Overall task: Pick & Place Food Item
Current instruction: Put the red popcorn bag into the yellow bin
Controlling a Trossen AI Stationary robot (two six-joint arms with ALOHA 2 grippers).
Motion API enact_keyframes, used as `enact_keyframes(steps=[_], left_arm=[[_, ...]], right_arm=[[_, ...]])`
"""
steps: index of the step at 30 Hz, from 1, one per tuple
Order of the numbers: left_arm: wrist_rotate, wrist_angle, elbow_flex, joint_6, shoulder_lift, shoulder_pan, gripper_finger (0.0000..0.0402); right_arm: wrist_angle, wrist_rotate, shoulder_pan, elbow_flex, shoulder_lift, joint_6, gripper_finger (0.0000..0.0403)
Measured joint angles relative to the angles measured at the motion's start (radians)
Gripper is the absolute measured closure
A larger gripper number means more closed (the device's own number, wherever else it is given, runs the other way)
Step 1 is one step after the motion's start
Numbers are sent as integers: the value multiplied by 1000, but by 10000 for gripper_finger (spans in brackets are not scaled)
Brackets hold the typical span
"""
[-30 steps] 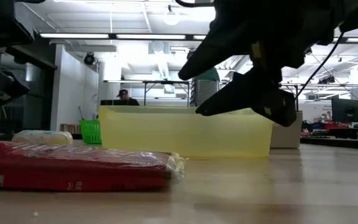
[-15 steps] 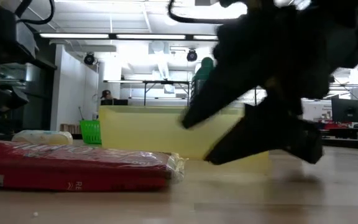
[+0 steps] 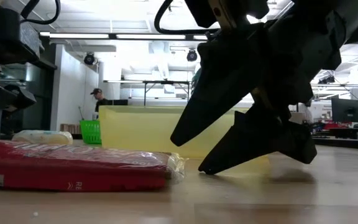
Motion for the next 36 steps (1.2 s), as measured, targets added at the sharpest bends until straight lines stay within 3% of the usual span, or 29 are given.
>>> enact_keyframes(steps=[22, 36], left_arm=[[45, 78, -2, 139, 3, 94, 321], [89, 61, -2, 96, 2, 75, 321]], right_arm=[[-54, -44, -14, -1, 0, 33, 224], [-114, -52, -32, 0, -2, 2, 224]])
